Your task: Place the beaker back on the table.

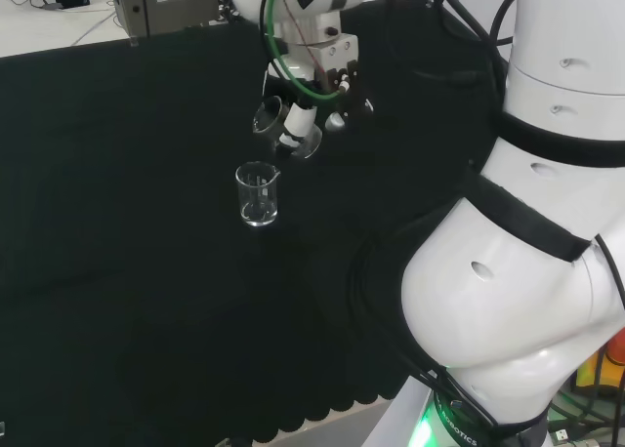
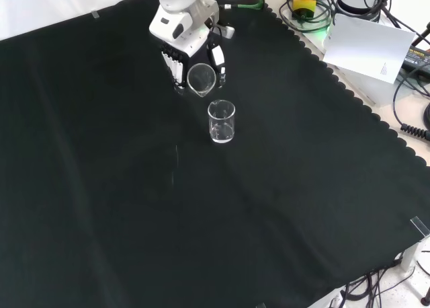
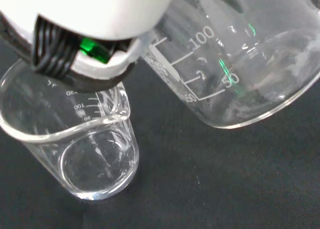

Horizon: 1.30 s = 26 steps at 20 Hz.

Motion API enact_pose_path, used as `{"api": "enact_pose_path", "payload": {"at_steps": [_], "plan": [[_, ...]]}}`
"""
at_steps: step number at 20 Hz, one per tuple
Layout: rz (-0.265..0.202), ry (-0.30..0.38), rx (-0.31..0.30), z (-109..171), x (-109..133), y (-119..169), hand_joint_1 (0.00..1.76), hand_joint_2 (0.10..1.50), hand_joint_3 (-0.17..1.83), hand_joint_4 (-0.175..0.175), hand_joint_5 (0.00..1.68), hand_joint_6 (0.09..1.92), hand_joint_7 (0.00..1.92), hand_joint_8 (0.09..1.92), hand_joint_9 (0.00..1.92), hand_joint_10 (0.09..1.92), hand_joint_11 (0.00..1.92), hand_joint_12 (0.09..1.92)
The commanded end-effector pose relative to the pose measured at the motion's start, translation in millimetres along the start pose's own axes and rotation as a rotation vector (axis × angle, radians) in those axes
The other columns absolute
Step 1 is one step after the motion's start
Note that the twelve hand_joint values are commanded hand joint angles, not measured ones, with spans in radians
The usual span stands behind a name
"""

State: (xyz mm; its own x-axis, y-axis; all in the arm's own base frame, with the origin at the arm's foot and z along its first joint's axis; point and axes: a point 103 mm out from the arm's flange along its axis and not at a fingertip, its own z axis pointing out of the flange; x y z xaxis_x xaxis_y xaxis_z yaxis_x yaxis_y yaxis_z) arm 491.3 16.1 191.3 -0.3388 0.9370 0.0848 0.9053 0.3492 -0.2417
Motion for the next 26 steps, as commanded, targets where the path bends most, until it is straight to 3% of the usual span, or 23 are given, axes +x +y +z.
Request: {"api": "enact_pose_path", "payload": {"at_steps": [1, 4, 6, 9, 21, 23, 26], "plan": [[0.007, 0.086, -0.041, 11, -24, 6, 1.33, 0.66, 0.54, -0.175, 1.46, 0.24, 1.53, 0.17, 1.8, 0.09, 1.5, 0.48], [0.022, 0.134, -0.076, 16, -34, 11, 1.33, 0.66, 0.54, -0.175, 1.46, 0.24, 1.53, 0.17, 1.8, 0.09, 1.49, 0.48], [0.032, 0.167, -0.097, 19, -42, 16, 1.33, 0.57, 0.69, -0.128, 1.46, 0.25, 1.6, 0.15, 1.8, 0.09, 1.5, 0.48], [0.037, 0.215, -0.127, 26, -54, 27, 1.33, 0.51, 0.78, -0.095, 1.46, 0.27, 1.64, 0.13, 1.8, 0.09, 1.5, 0.47], [0.019, 0.358, -0.189, 63, -82, 70, 1.33, 0.52, 0.78, -0.081, 1.44, 0.3, 1.65, 0.11, 1.79, 0.09, 1.48, 0.46], [0.013, 0.374, -0.184, 68, -84, 77, 1.33, 0.63, 0.6, -0.142, 1.44, 0.29, 1.58, 0.1, 1.78, 0.09, 1.47, 0.46], [0.0, 0.396, -0.185, 75, -84, 86, 1.33, 0.69, 0.48, -0.172, 1.43, 0.27, 1.55, 0.1, 1.77, 0.09, 1.47, 0.45]]}}
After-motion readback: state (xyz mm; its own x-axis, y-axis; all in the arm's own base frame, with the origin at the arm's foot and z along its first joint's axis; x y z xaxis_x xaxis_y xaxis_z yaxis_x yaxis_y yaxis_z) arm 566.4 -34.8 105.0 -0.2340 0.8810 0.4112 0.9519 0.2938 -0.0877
